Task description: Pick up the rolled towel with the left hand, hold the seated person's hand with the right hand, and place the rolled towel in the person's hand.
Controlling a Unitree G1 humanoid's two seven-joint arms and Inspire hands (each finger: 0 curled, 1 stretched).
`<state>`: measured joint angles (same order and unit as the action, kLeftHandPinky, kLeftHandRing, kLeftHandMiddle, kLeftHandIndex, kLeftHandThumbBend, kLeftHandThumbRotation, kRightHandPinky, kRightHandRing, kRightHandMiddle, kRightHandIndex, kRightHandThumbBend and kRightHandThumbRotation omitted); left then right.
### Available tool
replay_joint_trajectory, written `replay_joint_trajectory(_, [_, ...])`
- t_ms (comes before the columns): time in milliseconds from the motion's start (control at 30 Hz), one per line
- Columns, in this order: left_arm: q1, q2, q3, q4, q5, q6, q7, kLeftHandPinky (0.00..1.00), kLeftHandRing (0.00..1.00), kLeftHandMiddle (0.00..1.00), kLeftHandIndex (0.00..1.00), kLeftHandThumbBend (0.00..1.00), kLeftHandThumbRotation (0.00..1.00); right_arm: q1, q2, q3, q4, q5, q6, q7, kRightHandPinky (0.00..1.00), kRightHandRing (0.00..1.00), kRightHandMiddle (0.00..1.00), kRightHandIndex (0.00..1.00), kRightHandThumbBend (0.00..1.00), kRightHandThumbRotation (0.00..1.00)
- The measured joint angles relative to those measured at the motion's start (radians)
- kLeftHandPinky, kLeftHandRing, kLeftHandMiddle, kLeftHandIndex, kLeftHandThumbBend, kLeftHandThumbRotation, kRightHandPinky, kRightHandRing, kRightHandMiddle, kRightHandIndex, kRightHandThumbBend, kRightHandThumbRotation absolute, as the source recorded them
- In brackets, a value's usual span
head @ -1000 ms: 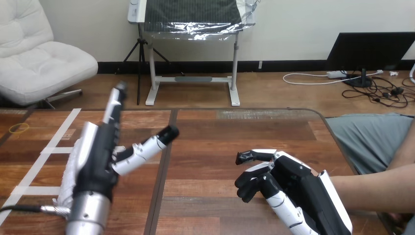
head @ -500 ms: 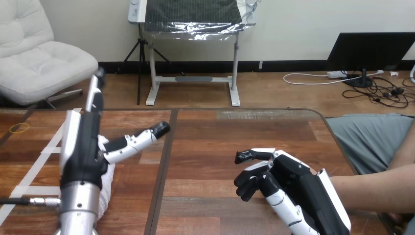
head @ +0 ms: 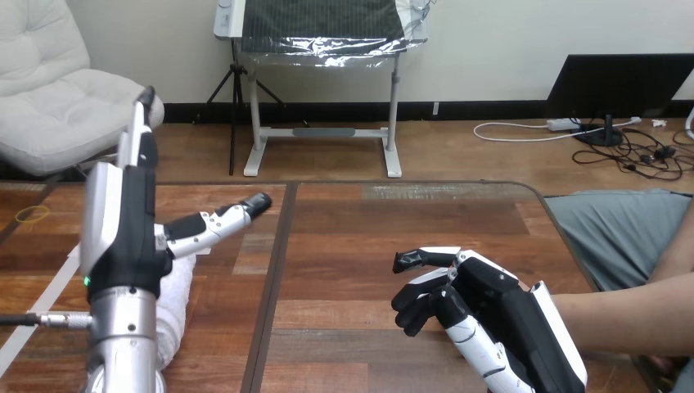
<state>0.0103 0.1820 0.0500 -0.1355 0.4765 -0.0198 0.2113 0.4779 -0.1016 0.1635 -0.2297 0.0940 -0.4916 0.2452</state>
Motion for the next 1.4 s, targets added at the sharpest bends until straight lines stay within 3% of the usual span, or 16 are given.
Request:
replay_joint_trajectory(200, [-0.02, 0.0, -0.005, 0.008, 0.085, 0.054, 0.038, 0.91, 1.0, 1.0, 1.0, 1.0, 0.3, 0.0, 0.0, 0.0, 0.0, 0.002, -0.001, 0.001, 0.37, 0.45, 0.51, 0.62, 0.63, 0.67])
replay_joint_trajectory(500, [-0.047, 0.0, -0.028, 0.033, 0.204, 0.147, 0.094, 0.97, 1.0, 1.0, 1.0, 1.0, 0.29, 0.0, 0.0, 0.0, 0.0, 0.007, -0.001, 0.001, 0.37, 0.44, 0.51, 0.62, 0.63, 0.66])
replay_joint_trajectory(1000, [-0.106, -0.001, -0.067, 0.114, 0.319, 0.317, 0.15, 1.0, 1.0, 0.99, 0.98, 1.0, 0.26, -0.001, 0.0, 0.001, 0.0, 0.007, -0.001, 0.001, 0.36, 0.44, 0.5, 0.62, 0.63, 0.66])
replay_joint_trajectory(1400, [-0.147, -0.002, -0.089, 0.171, 0.351, 0.453, 0.144, 1.0, 1.0, 0.99, 0.99, 0.99, 0.29, -0.001, 0.0, 0.001, 0.0, 0.007, -0.001, 0.001, 0.36, 0.43, 0.5, 0.61, 0.62, 0.66])
